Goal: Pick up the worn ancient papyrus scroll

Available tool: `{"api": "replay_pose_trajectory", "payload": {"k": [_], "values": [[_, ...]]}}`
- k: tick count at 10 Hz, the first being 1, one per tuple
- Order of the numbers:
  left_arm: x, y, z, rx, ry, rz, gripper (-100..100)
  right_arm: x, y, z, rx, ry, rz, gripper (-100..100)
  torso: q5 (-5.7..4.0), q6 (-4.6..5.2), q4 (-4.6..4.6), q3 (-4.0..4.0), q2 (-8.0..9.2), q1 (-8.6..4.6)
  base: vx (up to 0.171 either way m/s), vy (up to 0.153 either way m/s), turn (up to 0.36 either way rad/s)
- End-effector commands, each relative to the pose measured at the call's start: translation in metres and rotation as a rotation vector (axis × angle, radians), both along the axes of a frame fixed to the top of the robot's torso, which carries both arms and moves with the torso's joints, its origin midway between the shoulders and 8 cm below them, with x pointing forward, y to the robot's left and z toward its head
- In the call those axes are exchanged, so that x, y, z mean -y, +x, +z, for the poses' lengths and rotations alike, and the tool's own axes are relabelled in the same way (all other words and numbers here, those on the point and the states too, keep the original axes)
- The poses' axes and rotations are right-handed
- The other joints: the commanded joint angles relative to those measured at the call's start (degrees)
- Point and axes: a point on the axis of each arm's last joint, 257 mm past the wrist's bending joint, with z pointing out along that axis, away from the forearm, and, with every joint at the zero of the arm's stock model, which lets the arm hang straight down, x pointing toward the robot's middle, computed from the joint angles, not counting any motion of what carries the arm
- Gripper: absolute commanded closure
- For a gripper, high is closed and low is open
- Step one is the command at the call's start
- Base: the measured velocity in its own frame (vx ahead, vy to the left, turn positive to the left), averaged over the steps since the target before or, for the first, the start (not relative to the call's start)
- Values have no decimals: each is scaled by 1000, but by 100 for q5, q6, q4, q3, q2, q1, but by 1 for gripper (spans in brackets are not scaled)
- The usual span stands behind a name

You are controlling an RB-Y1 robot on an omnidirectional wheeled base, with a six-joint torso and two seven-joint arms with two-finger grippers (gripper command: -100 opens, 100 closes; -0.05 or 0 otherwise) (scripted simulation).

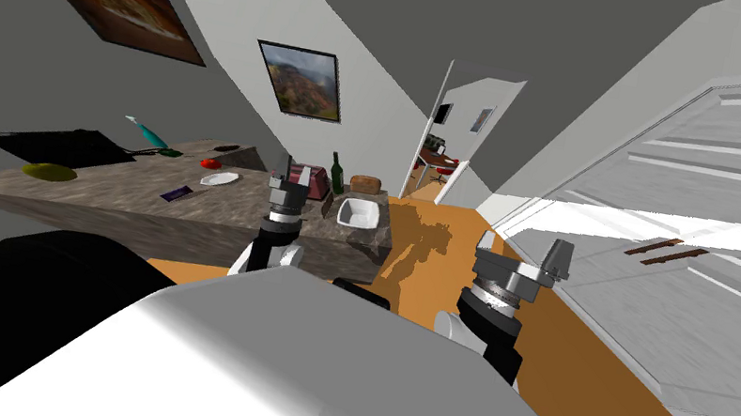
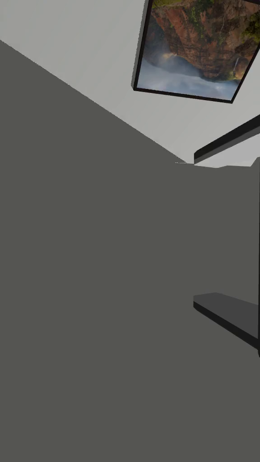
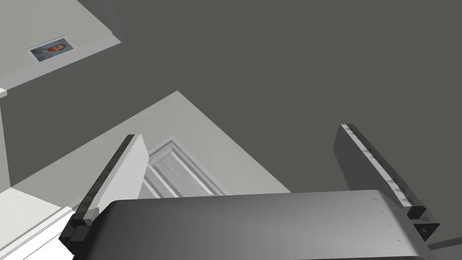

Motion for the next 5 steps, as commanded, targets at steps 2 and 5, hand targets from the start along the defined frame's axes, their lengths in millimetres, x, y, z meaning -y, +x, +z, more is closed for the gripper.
{"api": "replay_pose_trajectory", "payload": {"k": [2,5], "values": [[12,8,-13,-29,62,-45,-100,0,0,0,0,0,0,0,0,-1,2,6,12,-4,-69,-33,74],[27,19,-40,-81,151,-112,-100,0,0,0,0,0,0,0,-5,0,8,20,35,-20,-86,-62,57]]}}
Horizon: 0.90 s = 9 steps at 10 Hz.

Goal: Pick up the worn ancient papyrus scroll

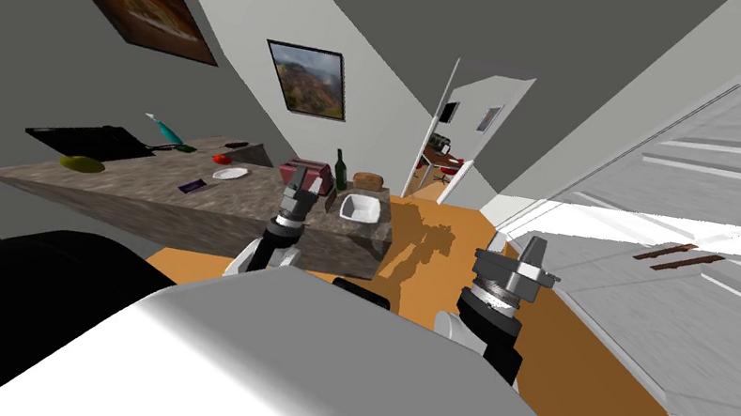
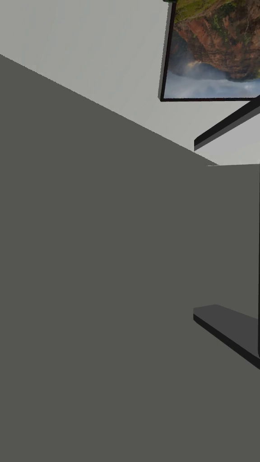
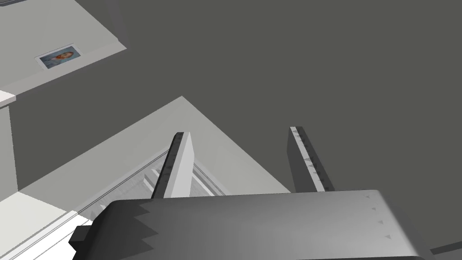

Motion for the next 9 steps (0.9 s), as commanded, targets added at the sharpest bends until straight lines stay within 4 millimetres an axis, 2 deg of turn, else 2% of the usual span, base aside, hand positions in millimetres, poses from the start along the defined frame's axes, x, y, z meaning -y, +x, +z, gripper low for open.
{"api": "replay_pose_trajectory", "payload": {"k": [1,3,4,6,7,8,9], "values": [[3,6,-8,-13,23,-18,-100,0,0,0,0,0,0,0,0,0,0,0,0,0,-53,-53,21],[14,13,-31,-58,96,-73,-100,0,0,0,0,0,0,0,1,0,-3,-8,-14,6,-56,-61,48],[14,14,-34,-66,103,-75,-100,0,0,0,0,0,0,0,0,0,-3,-6,-10,-3,-60,-68,27],[23,19,-62,-118,174,-132,-100,0,0,0,0,0,0,0,0,0,-2,-5,-9,-1,-70,-78,55],[22,21,-68,-135,194,-138,-100,0,0,0,0,0,0,0,-2,1,-2,-4,-7,-9,-51,-73,19],[25,22,-84,-164,227,-166,-100,0,0,0,0,0,0,0,-2,1,-2,-7,-12,-4,-49,-76,36],[24,23,-88,-176,242,-170,-100,0,0,0,0,0,0,0,-1,0,-3,-8,-15,-4,-35,-57,21]]}}
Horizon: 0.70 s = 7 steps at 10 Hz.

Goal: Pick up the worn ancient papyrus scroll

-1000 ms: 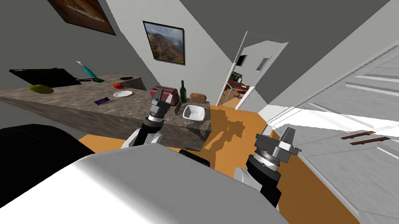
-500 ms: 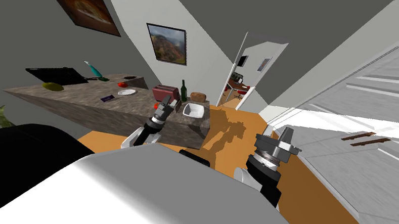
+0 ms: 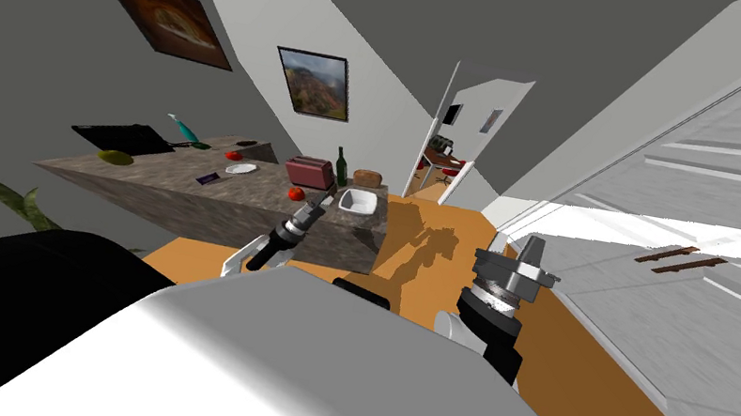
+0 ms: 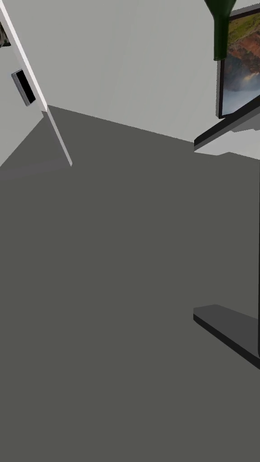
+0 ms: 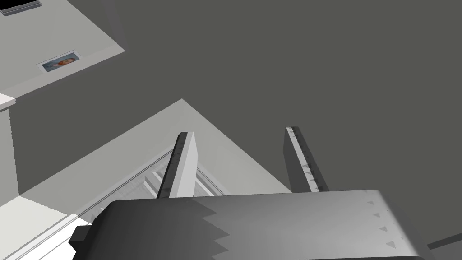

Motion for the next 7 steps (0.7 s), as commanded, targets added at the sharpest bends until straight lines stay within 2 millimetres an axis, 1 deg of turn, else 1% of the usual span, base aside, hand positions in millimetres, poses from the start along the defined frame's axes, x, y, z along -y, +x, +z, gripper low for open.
{"api": "replay_pose_trajectory", "payload": {"k": [1,2,3,4,5,6,7], "values": [[2,3,-21,-44,52,-35,-100,0,0,0,0,0,0,0,0,0,0,0,0,0,-48,-57,30],[0,3,-25,-54,64,-37,-100,0,0,0,0,0,0,0,1,0,0,1,2,2,-42,-53,15],[-1,4,-47,-98,104,-63,-100,0,0,0,0,0,0,0,1,0,0,0,0,3,-41,-71,22],[-1,4,-48,-102,117,-67,-100,0,0,0,0,0,0,0,0,0,0,0,0,-3,-39,-68,16],[-2,2,-66,-141,157,-96,-100,0,0,0,0,0,0,0,-1,0,0,0,-1,-3,-39,-76,18],[-5,3,-72,-154,170,-96,-100,0,0,0,0,0,0,0,-1,0,0,0,0,-5,-28,-67,17],[-5,0,-87,-187,212,-129,-100,0,0,0,0,0,0,0,0,0,-1,-3,-5,-2,-31,-82,8]]}}
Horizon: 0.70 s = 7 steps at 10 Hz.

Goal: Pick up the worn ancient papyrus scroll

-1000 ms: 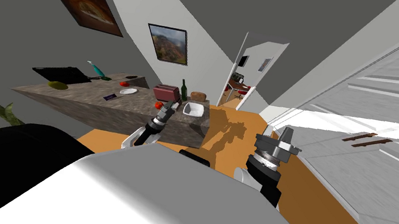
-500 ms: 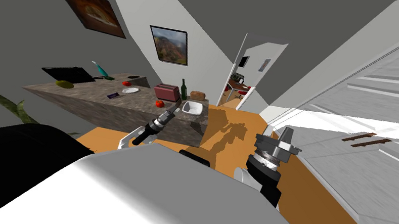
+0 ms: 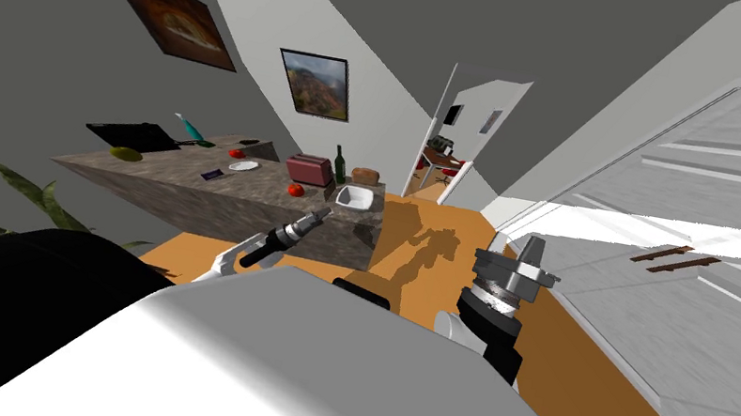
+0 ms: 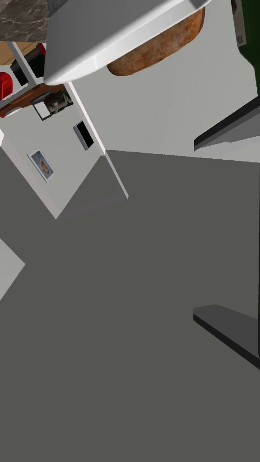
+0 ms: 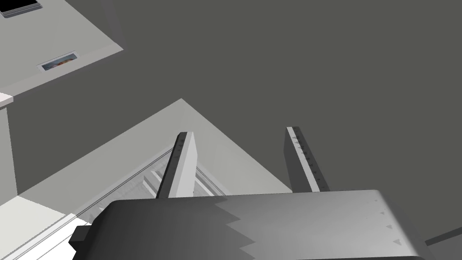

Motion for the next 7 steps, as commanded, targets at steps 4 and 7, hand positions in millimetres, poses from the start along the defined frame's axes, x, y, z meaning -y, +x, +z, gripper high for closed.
{"api": "replay_pose_trajectory", "payload": {"k": [4,7], "values": [[-16,-5,-42,-98,88,-34,-100,0,0,0,0,0,0,0,2,1,-1,-2,-4,10,-24,-52,4],[-35,-16,-85,-208,183,-75,-100,0,0,0,0,0,0,0,0,0,-1,-3,-6,2,-10,-80,-4]]}}
